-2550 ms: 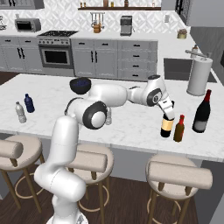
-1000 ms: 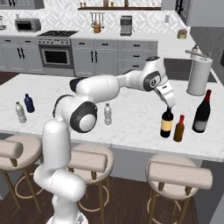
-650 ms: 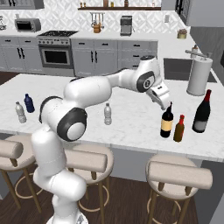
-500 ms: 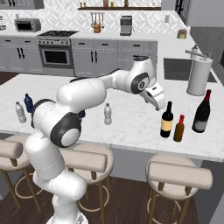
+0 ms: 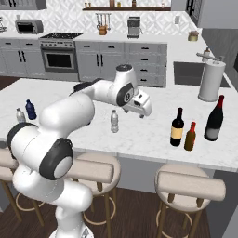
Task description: Move the plastic bottles in the middle to the plastics group, and the glass bottles in the middle to the glass group.
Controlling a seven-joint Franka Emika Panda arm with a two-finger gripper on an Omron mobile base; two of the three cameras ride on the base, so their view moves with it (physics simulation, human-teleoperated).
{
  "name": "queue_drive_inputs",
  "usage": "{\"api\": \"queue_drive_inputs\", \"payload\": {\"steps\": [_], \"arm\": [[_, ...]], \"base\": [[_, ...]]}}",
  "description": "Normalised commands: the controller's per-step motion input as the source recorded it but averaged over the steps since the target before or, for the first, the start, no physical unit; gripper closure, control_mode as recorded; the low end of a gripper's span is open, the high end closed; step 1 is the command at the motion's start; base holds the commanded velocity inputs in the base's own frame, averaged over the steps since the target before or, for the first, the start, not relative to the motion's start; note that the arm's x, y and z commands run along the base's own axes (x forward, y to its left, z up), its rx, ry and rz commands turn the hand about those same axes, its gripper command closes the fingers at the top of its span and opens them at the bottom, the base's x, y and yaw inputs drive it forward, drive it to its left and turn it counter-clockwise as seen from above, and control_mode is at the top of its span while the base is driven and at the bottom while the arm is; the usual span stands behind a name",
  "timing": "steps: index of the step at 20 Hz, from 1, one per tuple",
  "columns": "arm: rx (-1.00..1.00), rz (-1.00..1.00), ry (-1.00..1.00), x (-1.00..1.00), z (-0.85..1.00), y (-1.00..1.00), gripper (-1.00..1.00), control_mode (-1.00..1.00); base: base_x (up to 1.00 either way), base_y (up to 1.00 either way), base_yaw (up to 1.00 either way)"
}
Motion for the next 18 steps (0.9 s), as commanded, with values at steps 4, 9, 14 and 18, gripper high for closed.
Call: {"api": "queue_drive_inputs", "payload": {"steps": [4,9,14,18], "arm": [[-0.01,0.58,0.14,0.07,-0.06,1.00,-1.00,-1.00],[-0.04,0.44,0.08,0.37,-0.13,0.83,-1.00,-1.00],[-0.01,0.20,0.00,0.28,-0.21,0.33,-1.00,-1.00],[0.00,0.01,0.00,0.61,-0.14,0.04,-1.00,-1.00]], "base": [[0.00,0.00,0.00],[0.00,0.00,0.00],[0.00,0.00,0.00],[0.00,0.00,0.00]]}}
